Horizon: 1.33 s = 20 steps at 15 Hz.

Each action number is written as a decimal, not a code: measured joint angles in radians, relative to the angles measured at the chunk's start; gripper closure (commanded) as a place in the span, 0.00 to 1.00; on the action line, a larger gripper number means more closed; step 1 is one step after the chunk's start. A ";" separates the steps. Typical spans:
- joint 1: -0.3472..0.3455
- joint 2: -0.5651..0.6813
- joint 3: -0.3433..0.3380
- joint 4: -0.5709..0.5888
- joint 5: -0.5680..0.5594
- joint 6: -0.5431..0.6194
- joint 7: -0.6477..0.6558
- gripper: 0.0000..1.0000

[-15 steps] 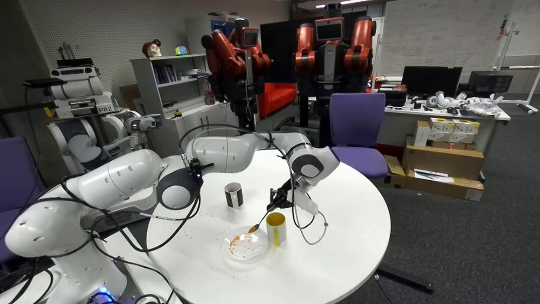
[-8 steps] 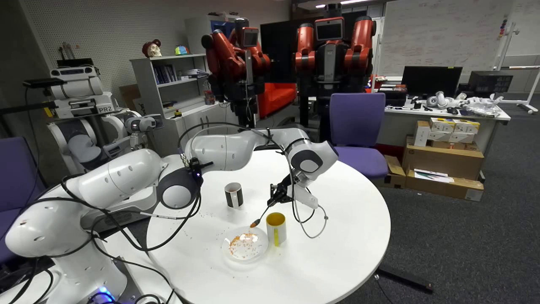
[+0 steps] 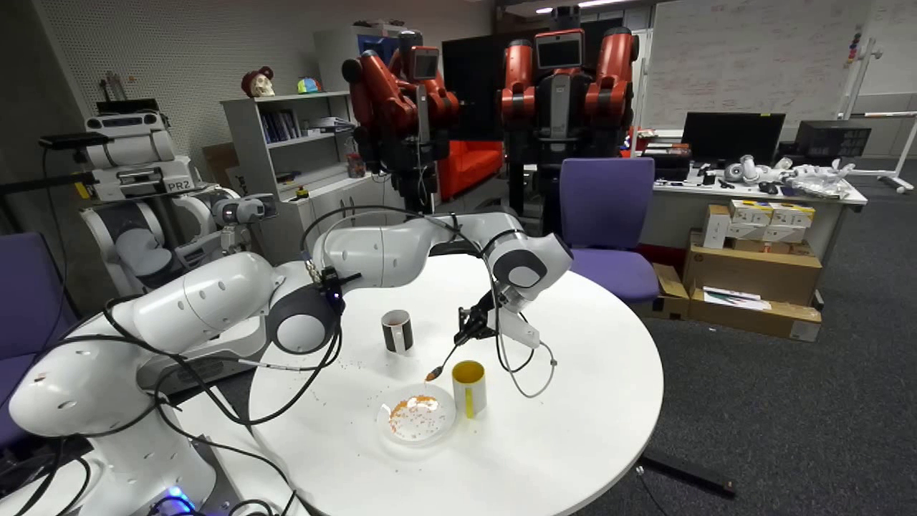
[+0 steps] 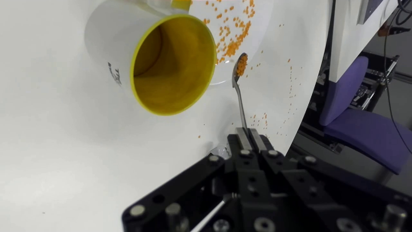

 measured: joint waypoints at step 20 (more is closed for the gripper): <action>0.027 -0.002 0.002 0.006 -0.001 -0.001 -0.006 0.99</action>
